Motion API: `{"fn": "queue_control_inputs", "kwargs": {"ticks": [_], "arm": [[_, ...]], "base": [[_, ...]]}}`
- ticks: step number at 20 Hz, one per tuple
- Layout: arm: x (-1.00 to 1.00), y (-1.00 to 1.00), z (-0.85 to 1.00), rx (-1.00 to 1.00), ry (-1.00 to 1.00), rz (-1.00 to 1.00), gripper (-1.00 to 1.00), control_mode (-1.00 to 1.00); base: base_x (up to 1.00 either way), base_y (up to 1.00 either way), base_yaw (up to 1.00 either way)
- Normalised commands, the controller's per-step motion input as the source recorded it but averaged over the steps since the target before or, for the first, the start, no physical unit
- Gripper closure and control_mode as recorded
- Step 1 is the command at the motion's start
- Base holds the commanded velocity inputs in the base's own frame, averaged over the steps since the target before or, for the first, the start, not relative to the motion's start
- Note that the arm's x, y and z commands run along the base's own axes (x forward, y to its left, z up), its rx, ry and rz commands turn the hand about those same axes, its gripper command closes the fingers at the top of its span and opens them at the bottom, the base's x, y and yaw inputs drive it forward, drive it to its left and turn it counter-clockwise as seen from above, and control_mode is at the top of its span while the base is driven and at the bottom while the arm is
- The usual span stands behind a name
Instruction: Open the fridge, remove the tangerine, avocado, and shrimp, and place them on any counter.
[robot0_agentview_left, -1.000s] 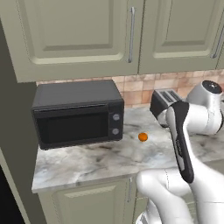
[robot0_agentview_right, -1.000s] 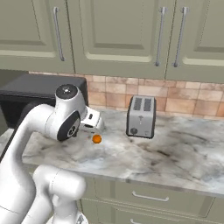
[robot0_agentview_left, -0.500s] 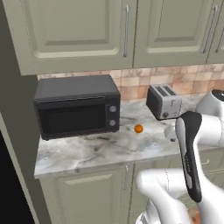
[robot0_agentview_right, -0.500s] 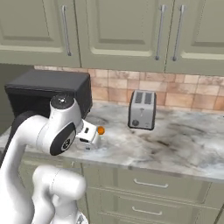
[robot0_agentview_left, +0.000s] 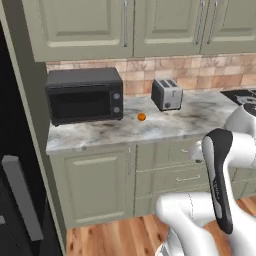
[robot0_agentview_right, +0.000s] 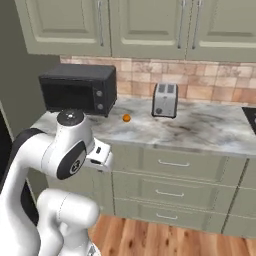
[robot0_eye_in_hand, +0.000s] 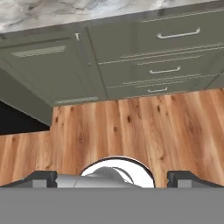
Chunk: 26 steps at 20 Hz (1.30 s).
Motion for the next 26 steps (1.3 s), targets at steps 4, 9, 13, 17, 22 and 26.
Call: {"fn": "queue_control_inputs", "kwargs": {"ticks": [4, 9, 13, 17, 22, 26], "arm": [[0.00, 0.00, 0.00, 0.00, 0.00, 0.00, -1.00, 1.00], [0.00, 0.00, 0.00, 0.00, 0.00, 0.00, -1.00, 1.00], [0.00, 0.00, 0.00, 0.00, 0.00, 0.00, -1.00, 1.00], [0.00, 0.00, 0.00, 0.00, 0.00, 0.00, -1.00, 1.00], [0.00, 0.00, 0.00, 0.00, 0.00, 0.00, -1.00, 1.00], [0.00, 0.00, 0.00, 0.00, 0.00, 0.00, -1.00, 1.00]], "base": [[-1.00, 0.23, 0.00], [-1.00, 0.90, -0.02], [-0.98, 1.00, -0.09], [-0.64, 1.00, -0.10], [-0.16, 1.00, -0.05], [0.01, 1.00, -0.03]]}}
